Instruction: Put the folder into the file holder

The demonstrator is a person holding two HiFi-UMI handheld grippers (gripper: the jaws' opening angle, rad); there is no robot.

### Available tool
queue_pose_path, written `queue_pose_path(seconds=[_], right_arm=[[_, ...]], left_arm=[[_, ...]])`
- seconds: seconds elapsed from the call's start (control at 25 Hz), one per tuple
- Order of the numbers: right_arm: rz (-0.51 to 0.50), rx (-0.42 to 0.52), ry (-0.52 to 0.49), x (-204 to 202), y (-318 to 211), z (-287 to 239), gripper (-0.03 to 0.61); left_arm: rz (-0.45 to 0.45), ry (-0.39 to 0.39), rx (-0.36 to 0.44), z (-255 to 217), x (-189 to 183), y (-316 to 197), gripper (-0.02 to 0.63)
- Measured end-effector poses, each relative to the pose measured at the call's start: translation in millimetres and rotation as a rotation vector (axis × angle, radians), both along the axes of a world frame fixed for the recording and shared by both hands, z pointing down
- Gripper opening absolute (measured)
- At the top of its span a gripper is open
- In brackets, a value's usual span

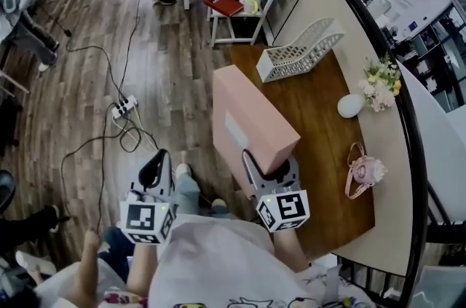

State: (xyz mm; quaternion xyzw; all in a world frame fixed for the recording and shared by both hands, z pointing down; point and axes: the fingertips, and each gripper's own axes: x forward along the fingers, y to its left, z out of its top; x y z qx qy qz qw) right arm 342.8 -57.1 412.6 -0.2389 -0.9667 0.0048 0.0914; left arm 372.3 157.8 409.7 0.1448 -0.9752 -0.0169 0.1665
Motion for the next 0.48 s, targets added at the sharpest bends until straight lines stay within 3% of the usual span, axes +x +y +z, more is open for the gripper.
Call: queue_pose_path(seconds=[0.28, 0.48], right_arm=[[0.049, 0.022, -0.005, -74.2, 39.8, -5.5, 0.272], [0.079, 0.02, 0.013, -105.3, 62.7, -1.1, 0.272]], left_arm=[[0.059, -0.022, 0.0, -4.0, -79.3, 42.7, 0.014], [0.074, -0.022, -0.006, 1.4, -115.3, 72.4, 0.014]])
